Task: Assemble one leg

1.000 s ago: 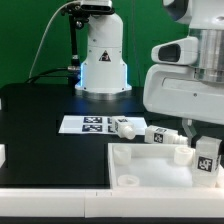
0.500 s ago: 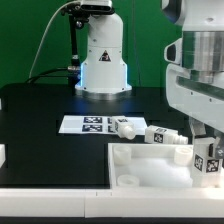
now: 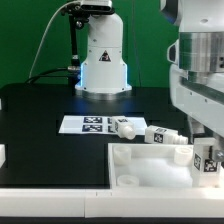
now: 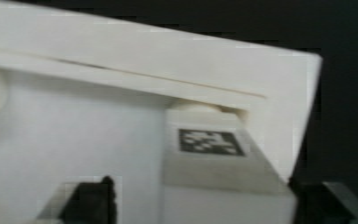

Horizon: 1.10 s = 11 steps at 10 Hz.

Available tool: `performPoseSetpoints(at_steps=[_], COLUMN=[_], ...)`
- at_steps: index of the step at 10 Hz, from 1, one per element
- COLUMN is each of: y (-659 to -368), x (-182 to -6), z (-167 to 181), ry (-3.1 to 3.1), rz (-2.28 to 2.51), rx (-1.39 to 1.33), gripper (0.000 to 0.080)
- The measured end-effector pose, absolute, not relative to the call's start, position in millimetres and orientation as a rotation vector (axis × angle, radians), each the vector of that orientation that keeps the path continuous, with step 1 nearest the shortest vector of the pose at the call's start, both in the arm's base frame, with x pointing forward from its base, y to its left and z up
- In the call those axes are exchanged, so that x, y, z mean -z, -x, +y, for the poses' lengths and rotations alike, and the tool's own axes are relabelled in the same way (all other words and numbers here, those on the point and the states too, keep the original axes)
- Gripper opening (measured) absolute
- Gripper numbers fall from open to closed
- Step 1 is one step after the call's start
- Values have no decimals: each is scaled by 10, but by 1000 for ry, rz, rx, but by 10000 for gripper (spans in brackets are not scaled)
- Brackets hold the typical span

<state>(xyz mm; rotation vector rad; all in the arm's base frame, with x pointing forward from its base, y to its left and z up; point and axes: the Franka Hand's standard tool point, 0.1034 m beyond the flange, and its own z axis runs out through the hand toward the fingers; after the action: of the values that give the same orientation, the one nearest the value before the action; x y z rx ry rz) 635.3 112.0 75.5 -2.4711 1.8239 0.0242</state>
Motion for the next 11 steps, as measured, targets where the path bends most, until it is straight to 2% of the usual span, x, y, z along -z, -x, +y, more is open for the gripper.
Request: performPoseSetpoints(at_steps=[1, 2, 3, 7, 10, 11], y=[-6395, -6400, -6398, -6402, -6455, -6456], x=[-754, -740, -740, -741, -768, -768], z=[1103, 1088, 1094, 1079, 1079, 1072], ry=[2623, 2748, 2801, 2917, 3098, 3100], rz=[1590, 1359, 1246, 950, 188, 173], rx=[-17, -16, -12, 3, 74, 74], gripper=[586, 586, 636, 649, 649, 649])
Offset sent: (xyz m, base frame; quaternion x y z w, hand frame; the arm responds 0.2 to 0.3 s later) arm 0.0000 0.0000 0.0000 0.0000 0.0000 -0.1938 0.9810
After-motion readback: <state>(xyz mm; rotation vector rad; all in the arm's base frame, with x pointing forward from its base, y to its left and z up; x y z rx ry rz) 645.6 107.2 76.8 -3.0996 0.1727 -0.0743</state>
